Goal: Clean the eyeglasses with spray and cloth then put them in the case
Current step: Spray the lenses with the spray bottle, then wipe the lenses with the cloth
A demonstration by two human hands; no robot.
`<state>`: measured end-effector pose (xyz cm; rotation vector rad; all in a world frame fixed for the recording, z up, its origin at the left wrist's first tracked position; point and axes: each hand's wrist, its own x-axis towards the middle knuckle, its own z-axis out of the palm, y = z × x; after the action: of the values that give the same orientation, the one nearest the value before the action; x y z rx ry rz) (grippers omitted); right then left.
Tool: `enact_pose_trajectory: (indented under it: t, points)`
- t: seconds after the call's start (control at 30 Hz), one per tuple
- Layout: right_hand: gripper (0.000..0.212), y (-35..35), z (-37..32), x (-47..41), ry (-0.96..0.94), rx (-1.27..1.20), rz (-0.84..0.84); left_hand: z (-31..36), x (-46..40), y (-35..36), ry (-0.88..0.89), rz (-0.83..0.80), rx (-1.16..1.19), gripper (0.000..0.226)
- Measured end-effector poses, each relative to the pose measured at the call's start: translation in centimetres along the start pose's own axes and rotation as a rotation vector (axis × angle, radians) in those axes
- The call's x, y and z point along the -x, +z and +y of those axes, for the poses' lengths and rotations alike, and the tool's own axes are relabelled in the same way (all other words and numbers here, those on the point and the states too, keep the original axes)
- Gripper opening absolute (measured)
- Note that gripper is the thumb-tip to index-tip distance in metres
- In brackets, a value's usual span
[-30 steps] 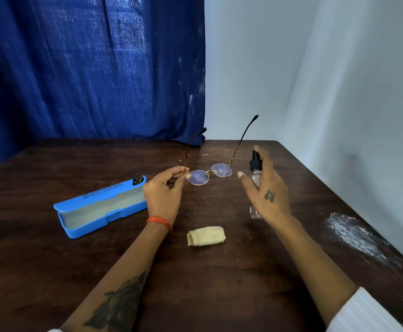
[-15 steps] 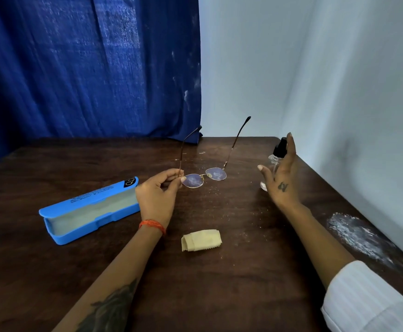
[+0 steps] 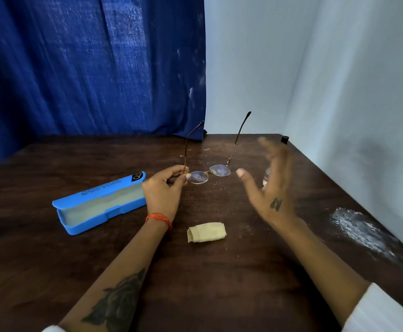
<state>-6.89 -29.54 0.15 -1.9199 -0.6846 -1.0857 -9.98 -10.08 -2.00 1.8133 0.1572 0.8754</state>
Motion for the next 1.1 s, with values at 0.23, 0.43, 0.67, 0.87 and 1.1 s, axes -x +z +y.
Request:
enact_pose_trajectory:
  t: [0.23, 0.43, 0.67, 0.87, 1.1]
  points:
    - [0.042, 0.9, -3.6, 4.1, -0.099, -0.2, -0.948, -0.3, 0.1, -0.3, -0.017, -0.002, -0.004, 0.022]
    - [0.027, 1.5, -3.5, 4.5, -0.152, -0.177, -0.95, -0.5, 0.0, -0.3, -0.036, -0.013, 0.014, 0.02]
    - [0.018, 1.7, -3.4, 1.3, 0.37, -0.319, -0.365, -0.2, 0.2, -0.4, -0.026, -0.026, -0.012, 0.022]
    - [0.019, 5.0, -4.0, -0.3, 0.305, -0.01, -0.274, 0.0, 0.3, -0.4, 0.018, -0.048, -0.038, 0.021]
    - [0.035, 6.3, -3.8, 1.6, -0.025, 0.177, -0.52, -0.1, 0.2, -0.5, 0.038, -0.053, -0.065, 0.019]
